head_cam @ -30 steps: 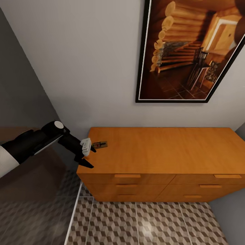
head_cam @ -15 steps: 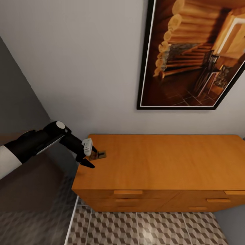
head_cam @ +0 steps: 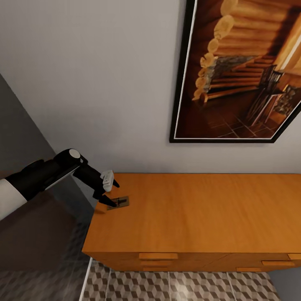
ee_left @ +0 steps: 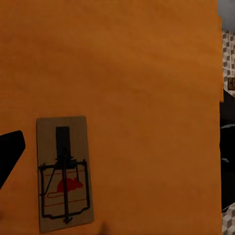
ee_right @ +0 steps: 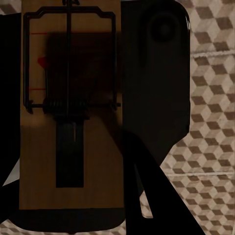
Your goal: Take the four mousetraps from the cabinet in the bathroom and place them on the bathroom floor. Make sure all four end up on the same floor surface, and ensure that at least two of them are either under or directly next to the same bathroom sink.
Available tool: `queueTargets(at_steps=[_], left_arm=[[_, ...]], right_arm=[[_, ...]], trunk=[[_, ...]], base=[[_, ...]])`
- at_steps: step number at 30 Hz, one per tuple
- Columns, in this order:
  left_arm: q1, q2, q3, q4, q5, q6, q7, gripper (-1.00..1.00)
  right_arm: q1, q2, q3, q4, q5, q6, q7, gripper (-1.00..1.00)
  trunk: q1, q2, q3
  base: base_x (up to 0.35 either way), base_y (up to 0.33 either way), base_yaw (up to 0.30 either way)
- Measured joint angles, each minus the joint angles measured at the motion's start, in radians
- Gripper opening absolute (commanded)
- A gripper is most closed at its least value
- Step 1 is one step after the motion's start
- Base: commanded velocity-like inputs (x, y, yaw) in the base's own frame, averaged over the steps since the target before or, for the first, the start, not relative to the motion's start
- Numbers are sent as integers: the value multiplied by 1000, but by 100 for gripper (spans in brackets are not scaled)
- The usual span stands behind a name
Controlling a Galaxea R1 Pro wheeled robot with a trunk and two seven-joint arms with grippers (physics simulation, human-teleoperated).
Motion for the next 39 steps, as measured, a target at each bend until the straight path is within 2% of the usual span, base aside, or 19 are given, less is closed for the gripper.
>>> queueTargets(at_steps=[22,30,36,39], left_arm=[[0,-1,-3,40,0,0,13,100],[0,-11,-7,62,-1,0,14,100],[0,-15,-12,81,-23,0,14,100],[0,-25,-29,103,-46,0,15,100]], right_arm=[[0,0,-1,0,0,0,0,-100],[0,0,-1,0,0,0,0,-100],[0,0,-1,0,0,0,0,-100],[0,0,-1,0,0,0,0,-100]], trunk=[[0,0,0],[0,0,0],[0,0,0],[0,0,0]], base=[[0,0,0],[0,0,0],[0,0,0],[0,0,0]])
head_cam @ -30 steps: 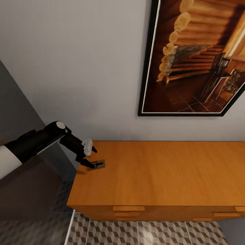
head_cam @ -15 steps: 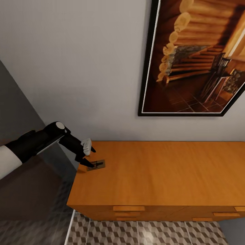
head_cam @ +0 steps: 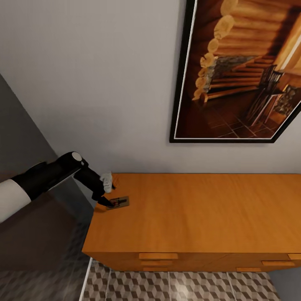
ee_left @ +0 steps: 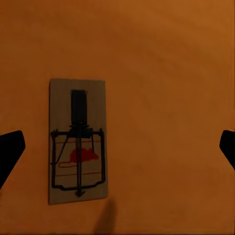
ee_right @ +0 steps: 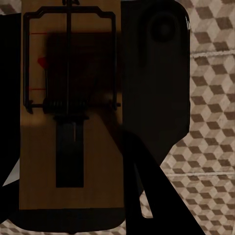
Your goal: Take the four mousetraps from the cabinet in the bathroom and place them on the bathroom floor. Make sure all four end up on the same floor surface, and ensure that at least two of them are either under or directly next to the same bathroom sink.
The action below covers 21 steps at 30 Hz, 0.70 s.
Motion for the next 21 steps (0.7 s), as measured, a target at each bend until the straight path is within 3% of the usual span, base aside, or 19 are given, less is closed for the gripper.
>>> queueTargets(at_steps=[8,21], left_arm=[[0,-25,-13,49,-15,-1,0,100],[0,-30,-15,63,-17,-2,1,100]], right_arm=[[0,0,0,0,0,0,0,-100],[0,0,0,0,0,-1,0,-100]], trunk=[[0,0,0],[0,0,0]], base=[[0,0,0],[0,0,0]])
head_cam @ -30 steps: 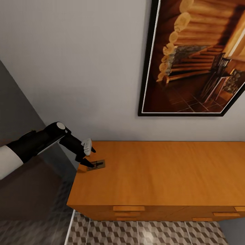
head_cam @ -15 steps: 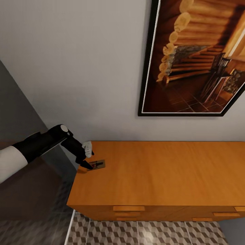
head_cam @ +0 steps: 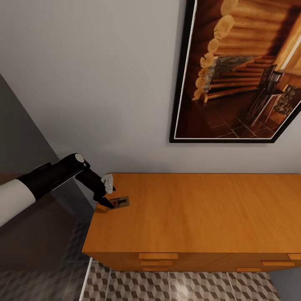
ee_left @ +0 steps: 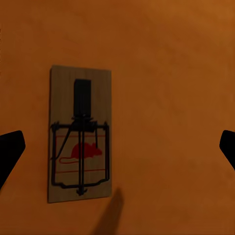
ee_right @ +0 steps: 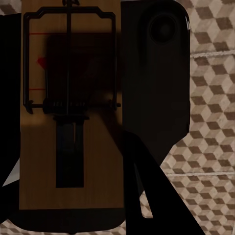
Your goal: Take the four mousetraps from the cabinet in the bathroom and place them on the bathroom floor. Make sure all four end up on the same floor surface, and ensure that at least two of them are either under or directly next to the same bathroom sink.
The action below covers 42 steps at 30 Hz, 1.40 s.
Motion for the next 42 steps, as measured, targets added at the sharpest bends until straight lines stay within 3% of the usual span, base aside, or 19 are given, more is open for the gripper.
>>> queueTargets(at_steps=[8,12,20,42], left_arm=[[0,0,0,21,0,0,5,100],[2,0,-4,26,0,0,52,100],[3,0,-50,28,3,0,105,100],[3,-26,-59,26,3,1,111,100]], right_arm=[[0,0,0,0,0,0,0,-100],[0,0,0,0,0,0,0,-100],[0,0,0,0,0,0,0,-100],[0,0,0,0,0,0,0,-100]], trunk=[[0,0,0],[0,0,0],[0,0,0],[0,0,0]], base=[[0,0,0],[0,0,0],[0,0,0],[0,0,0]])
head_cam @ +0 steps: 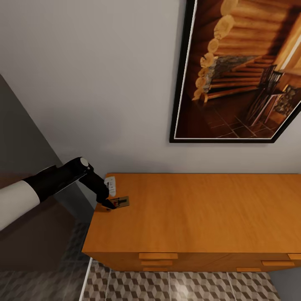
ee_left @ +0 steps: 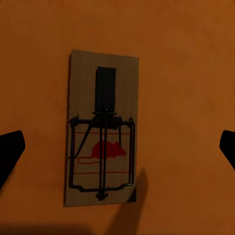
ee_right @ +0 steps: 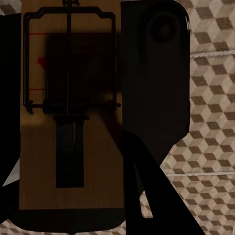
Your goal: Take the four mousetraps from the cabinet in the bathroom and place them on the bathroom floor. Make sure all four end up on the same floor surface, and ensure that at least two of them are either under or directly next to the same bathroom sink.
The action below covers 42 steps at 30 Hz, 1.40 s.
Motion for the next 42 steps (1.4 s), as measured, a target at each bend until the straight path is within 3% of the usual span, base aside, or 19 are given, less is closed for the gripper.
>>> queueTargets(at_steps=[31,42], left_arm=[[0,-2,-3,43,-1,0,0,100],[0,-2,-22,58,-1,0,3,100]], right_arm=[[0,0,0,0,0,0,0,-100],[0,0,0,0,0,0,0,-100]], trunk=[[0,0,0],[0,0,0]], base=[[0,0,0],[0,0,0]])
